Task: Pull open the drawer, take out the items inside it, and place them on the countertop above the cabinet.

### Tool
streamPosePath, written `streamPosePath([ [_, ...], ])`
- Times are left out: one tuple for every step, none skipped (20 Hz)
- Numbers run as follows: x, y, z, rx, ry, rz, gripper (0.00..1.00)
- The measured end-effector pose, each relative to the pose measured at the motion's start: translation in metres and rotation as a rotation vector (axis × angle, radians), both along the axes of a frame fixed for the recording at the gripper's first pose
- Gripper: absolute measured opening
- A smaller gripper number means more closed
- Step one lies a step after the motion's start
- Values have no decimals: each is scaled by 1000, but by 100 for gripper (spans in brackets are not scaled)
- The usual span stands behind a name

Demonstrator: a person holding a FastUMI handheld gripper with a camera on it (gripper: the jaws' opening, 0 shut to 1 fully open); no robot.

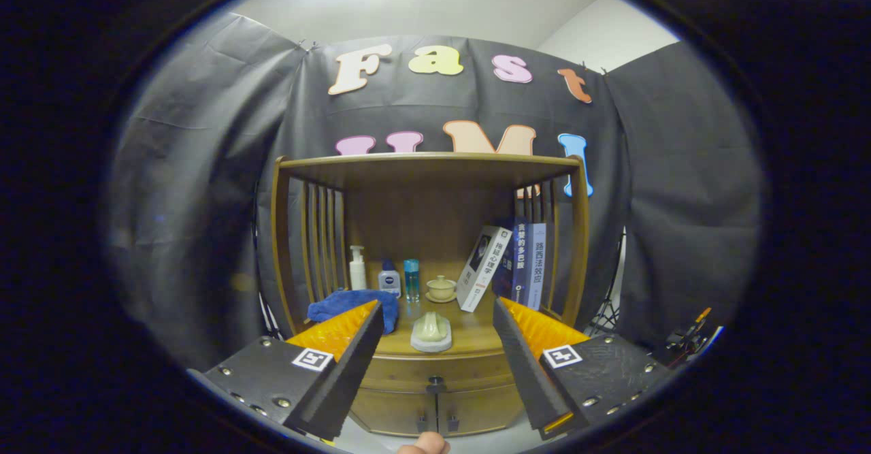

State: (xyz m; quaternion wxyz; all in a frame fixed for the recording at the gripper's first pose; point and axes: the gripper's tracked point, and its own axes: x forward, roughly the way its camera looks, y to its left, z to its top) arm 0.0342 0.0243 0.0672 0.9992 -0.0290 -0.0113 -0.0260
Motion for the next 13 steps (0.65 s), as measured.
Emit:
streamPosePath([
  [-1, -2, 0, -1, -1, -3, 96],
  [-2, -3, -1, -3, -2, -1, 96],
  [-2, -4, -1, -5, 1, -2, 96],
  [-2, -6, -1, -5, -1, 0, 96],
  [-1, -8, -2, -4, 2, -2, 96],
  [-1, -10, -2, -5, 1, -4, 96],
  [-1, -13, -2, -3, 2, -8, 96],
  [-2, -14, -3, 1, 5, -10, 96],
  [-2, -17, -2, 4, 2, -13, 96],
  [-2, -20, -2, 7, 1, -13, 96],
  [-1, -22, -3, 10, 0, -13, 96],
  [-2, -26, -3, 15, 0, -15, 96],
  [-2, -30, -4, 18, 2, -18, 96],
])
